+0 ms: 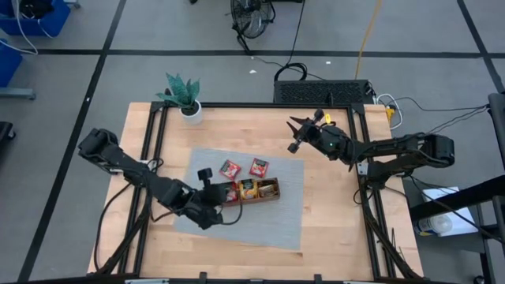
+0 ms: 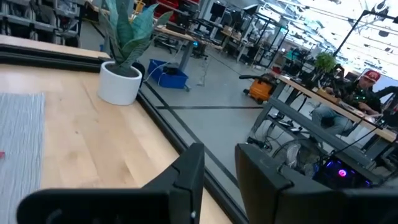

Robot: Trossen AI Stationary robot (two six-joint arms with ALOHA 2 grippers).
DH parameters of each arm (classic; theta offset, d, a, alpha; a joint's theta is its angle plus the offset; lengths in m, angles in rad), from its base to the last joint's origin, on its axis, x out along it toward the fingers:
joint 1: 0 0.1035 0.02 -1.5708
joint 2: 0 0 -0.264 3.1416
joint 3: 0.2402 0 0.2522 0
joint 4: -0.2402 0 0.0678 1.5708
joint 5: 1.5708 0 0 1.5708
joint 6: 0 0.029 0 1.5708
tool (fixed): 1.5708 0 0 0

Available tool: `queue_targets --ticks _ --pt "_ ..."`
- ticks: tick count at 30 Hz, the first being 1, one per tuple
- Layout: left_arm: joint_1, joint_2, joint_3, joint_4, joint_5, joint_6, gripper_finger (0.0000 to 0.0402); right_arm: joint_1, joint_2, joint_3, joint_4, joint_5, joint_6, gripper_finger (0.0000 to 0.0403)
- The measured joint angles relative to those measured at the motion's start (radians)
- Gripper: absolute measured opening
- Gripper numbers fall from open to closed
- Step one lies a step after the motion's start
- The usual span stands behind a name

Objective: Pick & Place Tea
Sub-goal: Put the red tea bag into the left compartment of the wood organizer

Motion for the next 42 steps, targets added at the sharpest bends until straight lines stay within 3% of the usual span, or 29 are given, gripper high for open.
queue_targets --ticks 15,24,30,42 --pt "-0.004 0.052 -0.07 -0.011 0.101 -0.169 0.0 0.0 0.001 0.0 -0.016 0.0 0.0 0.0077" --pt "0.012 0.077 -0.071 -0.001 0.11 -0.147 0.0 0.0 0.001 0.001 -0.018 0.0 0.0 0.0077" --pt "0.031 0.104 -0.071 0.068 0.18 -0.072 0.0 0.0 0.001 0.001 -0.019 0.0 0.0 0.0077" --pt "0.099 0.181 -0.079 0.041 0.222 -0.076 0.0001 0.0 0.001 0.001 -0.02 0.0 -0.006 0.0077"
